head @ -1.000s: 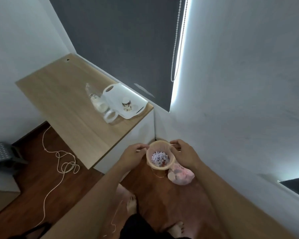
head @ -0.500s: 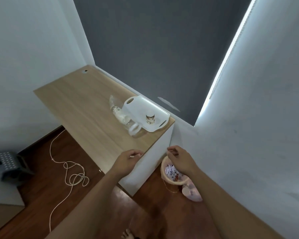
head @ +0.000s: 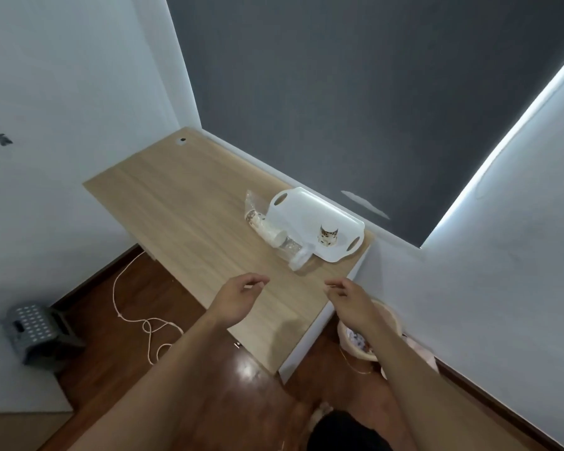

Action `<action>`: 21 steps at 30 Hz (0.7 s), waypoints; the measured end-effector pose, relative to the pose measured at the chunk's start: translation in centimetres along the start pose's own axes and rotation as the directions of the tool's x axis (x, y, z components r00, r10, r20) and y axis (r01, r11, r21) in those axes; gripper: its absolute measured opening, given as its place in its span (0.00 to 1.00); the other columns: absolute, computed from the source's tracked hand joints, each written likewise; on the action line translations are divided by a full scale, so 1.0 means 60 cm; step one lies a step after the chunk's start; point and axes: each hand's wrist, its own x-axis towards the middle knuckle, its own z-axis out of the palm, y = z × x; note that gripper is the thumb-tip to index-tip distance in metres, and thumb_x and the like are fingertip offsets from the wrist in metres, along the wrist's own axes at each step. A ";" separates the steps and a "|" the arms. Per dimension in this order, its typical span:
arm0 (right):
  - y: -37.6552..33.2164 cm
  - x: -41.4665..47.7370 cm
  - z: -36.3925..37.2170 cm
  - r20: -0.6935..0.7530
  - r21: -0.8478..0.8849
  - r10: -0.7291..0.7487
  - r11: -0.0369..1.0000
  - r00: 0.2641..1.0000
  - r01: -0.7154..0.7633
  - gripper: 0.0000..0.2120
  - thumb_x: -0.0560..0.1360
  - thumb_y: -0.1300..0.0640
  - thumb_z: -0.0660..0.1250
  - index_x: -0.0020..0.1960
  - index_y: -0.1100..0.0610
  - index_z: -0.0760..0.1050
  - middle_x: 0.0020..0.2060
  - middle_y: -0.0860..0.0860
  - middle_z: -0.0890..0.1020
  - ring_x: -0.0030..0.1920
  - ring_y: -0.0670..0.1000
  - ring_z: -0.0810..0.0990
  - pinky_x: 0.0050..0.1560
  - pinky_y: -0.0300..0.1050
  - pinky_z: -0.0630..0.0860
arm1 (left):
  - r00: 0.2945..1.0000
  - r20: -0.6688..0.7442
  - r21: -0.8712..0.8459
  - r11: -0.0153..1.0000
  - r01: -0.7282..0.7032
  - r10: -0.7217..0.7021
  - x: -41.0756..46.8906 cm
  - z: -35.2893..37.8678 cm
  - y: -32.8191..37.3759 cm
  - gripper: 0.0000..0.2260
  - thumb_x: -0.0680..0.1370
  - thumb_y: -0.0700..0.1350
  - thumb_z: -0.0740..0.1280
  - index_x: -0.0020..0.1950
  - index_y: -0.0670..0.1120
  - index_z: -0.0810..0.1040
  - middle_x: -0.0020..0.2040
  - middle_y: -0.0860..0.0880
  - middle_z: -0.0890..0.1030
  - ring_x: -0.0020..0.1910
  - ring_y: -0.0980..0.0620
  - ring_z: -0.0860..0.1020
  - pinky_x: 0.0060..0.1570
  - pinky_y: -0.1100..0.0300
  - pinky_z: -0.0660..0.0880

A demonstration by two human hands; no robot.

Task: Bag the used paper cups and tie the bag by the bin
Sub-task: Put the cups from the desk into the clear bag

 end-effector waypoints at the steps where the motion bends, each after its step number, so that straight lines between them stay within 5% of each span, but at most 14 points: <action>1: -0.007 0.010 0.005 -0.002 -0.011 0.000 1.000 1.000 0.000 0.13 0.84 0.47 0.66 0.67 0.44 0.80 0.58 0.41 0.84 0.59 0.43 0.83 0.60 0.45 0.79 | 1.000 0.006 0.006 1.000 -0.005 0.005 0.012 -0.006 -0.008 0.10 0.87 0.42 0.69 0.65 0.48 0.88 0.63 0.53 0.88 0.51 0.75 0.82 0.52 0.76 0.74; 9: -0.068 0.125 0.037 0.004 -0.026 0.085 0.996 0.996 -0.085 0.14 0.84 0.48 0.67 0.68 0.48 0.80 0.59 0.45 0.84 0.58 0.48 0.84 0.59 0.50 0.80 | 0.999 0.015 0.033 0.998 0.048 -0.048 0.108 -0.065 -0.039 0.10 0.87 0.41 0.70 0.59 0.56 0.87 0.61 0.52 0.89 0.48 0.73 0.83 0.52 0.75 0.75; 15: -0.117 0.221 0.060 -0.028 0.057 0.180 0.982 0.983 -0.178 0.23 0.85 0.46 0.66 0.76 0.56 0.74 0.70 0.52 0.81 0.61 0.51 0.79 0.59 0.48 0.75 | 0.999 0.010 0.000 0.999 0.042 -0.042 0.222 -0.131 -0.045 0.11 0.87 0.40 0.69 0.67 0.48 0.86 0.60 0.53 0.88 0.53 0.73 0.83 0.60 0.67 0.78; 21: -0.135 0.282 0.109 -0.073 0.169 0.318 0.938 0.945 -0.303 0.26 0.85 0.47 0.68 0.76 0.62 0.73 0.70 0.57 0.80 0.57 0.53 0.76 0.57 0.46 0.69 | 0.988 0.150 0.039 0.998 0.039 -0.045 0.321 -0.162 -0.056 0.15 0.87 0.42 0.69 0.74 0.46 0.81 0.65 0.49 0.85 0.54 0.58 0.84 0.52 0.74 0.76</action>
